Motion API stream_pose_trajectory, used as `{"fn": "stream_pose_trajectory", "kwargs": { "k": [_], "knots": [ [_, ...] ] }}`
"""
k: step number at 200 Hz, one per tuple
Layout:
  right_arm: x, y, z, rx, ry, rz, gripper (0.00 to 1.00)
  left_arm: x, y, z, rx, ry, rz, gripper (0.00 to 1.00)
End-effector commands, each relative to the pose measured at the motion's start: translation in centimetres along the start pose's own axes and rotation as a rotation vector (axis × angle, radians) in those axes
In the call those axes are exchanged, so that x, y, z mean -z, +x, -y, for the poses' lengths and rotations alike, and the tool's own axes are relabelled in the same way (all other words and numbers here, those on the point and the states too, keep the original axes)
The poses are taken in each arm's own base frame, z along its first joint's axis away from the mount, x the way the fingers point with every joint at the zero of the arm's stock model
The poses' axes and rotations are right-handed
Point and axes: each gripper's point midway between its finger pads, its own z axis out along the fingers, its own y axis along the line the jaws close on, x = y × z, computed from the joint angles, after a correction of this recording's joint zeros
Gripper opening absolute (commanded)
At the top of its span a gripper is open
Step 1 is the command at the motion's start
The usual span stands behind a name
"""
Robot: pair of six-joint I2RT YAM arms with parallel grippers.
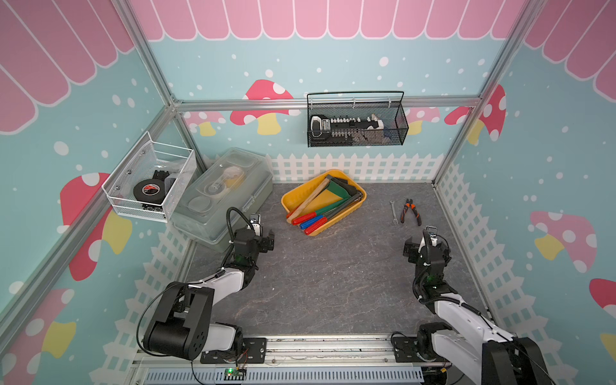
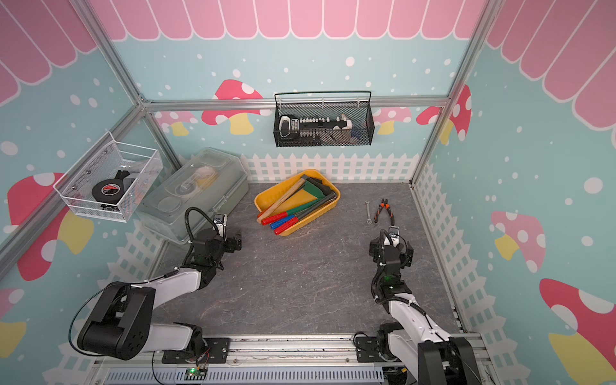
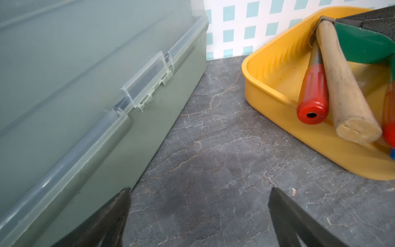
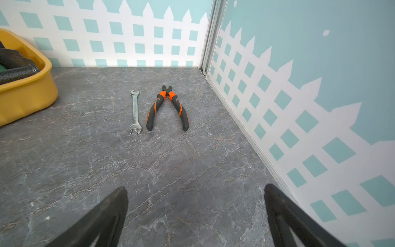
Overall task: Put the small hoe into the storage box
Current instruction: Reset both arms
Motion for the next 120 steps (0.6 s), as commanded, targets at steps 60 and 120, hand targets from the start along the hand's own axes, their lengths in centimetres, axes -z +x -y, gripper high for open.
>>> {"fn": "stream_pose_trajectory", "kwargs": {
  "k": [60,120],
  "knots": [
    [-2.6,-0.5,-1.4,-0.008,0.007,0.128,0.96,0.1,-1.1,-2.5,0.066,-0.131,0.142,0.99],
    [-4.6,0.8,-3.1,0.057,-0.037,0.036,0.98,-1.2,0.5,-5.3,0.186,-0.203,0.113,0.99]
  ]
}}
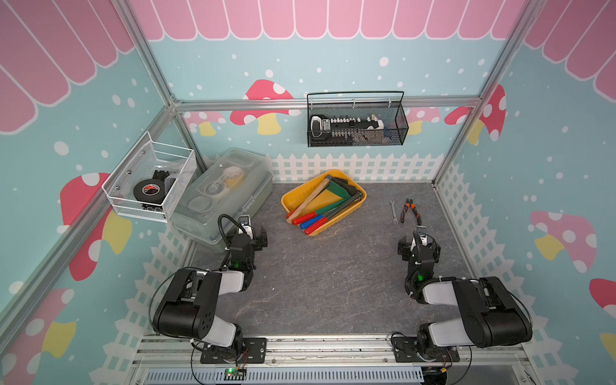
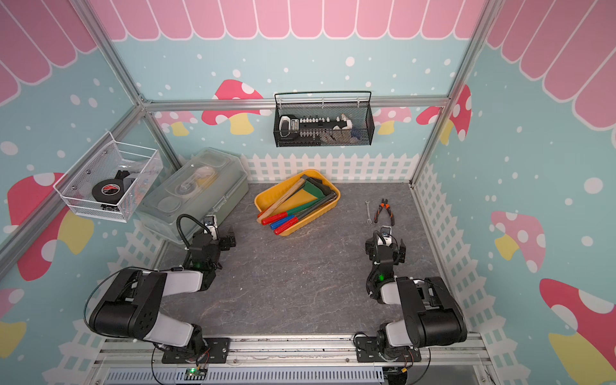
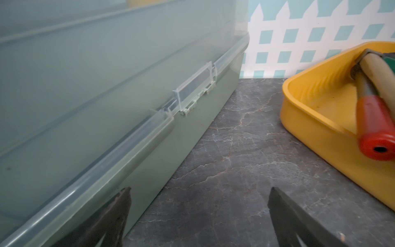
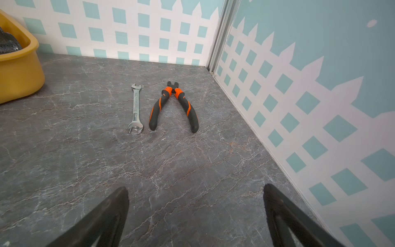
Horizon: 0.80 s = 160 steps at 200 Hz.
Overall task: Put the small hoe into the storage box
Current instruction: Reset both arms
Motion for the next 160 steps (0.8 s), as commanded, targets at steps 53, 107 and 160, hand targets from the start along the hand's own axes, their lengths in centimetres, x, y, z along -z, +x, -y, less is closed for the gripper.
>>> {"fn": "stream_pose_trajectory", "kwargs": {
  "k": [53,107,160],
  "knots": [
    [-2.5,-1.5,-1.2,0.021,-0.046,-0.039,0.99,-0.3,-0.8,-2.2,0.105,-0.081,0.042,0.99],
    [-2.4,-1.5,-1.2,0.021,-0.049,-0.032,0.99,-0.3,-0.8,-2.2,0.106,-0.082,0.037,0.99],
    [-2.8,-1.4,-1.4,0.022,-0.060,-0.048,0.99,-0.2,-0.8,-2.2,0.106,-0.080,0.039,0.99]
  ]
}}
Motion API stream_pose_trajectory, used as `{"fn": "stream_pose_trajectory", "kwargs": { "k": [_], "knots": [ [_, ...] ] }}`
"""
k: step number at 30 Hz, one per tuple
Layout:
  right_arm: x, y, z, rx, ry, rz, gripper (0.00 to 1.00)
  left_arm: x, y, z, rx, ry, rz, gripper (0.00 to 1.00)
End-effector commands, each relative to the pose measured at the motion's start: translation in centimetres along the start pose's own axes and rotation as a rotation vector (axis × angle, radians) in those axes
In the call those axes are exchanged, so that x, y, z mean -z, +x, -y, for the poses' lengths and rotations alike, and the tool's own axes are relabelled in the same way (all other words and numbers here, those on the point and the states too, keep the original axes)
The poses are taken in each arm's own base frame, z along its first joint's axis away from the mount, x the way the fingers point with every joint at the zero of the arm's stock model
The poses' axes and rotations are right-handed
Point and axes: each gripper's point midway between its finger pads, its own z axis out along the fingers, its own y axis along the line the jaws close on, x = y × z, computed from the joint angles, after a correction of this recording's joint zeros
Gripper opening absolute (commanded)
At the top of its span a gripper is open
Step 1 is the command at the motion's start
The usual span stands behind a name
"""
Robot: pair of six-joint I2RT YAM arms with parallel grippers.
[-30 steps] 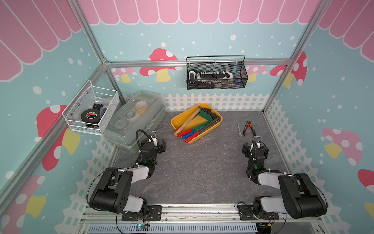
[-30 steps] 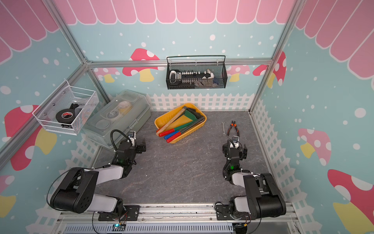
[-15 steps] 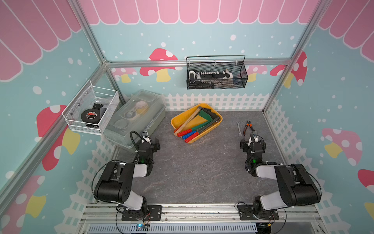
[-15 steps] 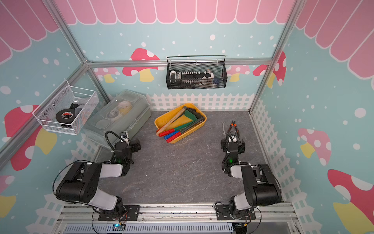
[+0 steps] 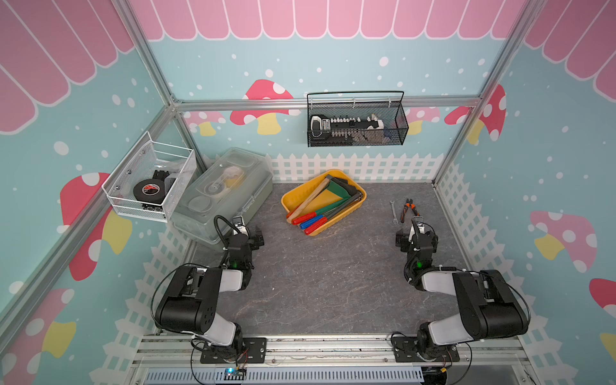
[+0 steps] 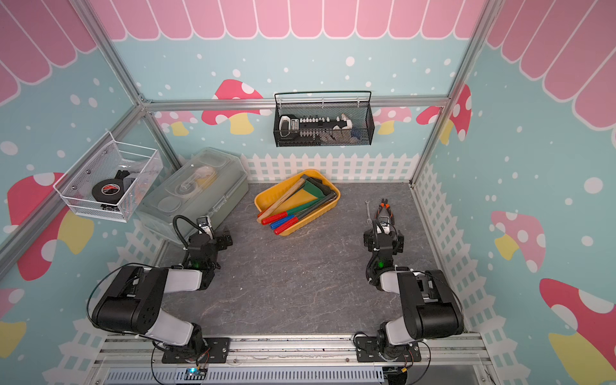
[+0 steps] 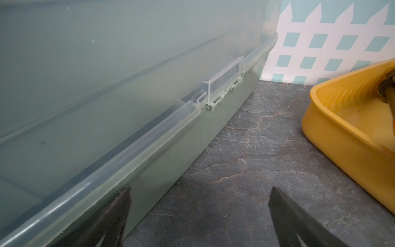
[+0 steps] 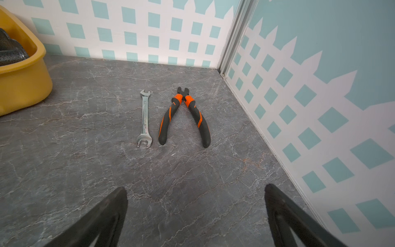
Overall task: Put the small hoe into the storage box
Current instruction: Reset both arms
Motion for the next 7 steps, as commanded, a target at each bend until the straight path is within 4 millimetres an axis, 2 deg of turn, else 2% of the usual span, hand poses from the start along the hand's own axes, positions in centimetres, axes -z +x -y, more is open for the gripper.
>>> {"fn": "stream_pose_trajectory", "kwargs": {
  "k": [1,7],
  "knots": [
    [-0.55,0.01,-0.20,0.006,-0.015,-0.014,0.99,-0.02,-1.03,-0.46,0.028,-0.020,0.040,0.99],
    [-0.48,0.14,0.01,-0.006,-0.030,-0.017,0.99,-0.02,-1.03,-0.46,0.028,-0.020,0.040,0.99]
  ]
}}
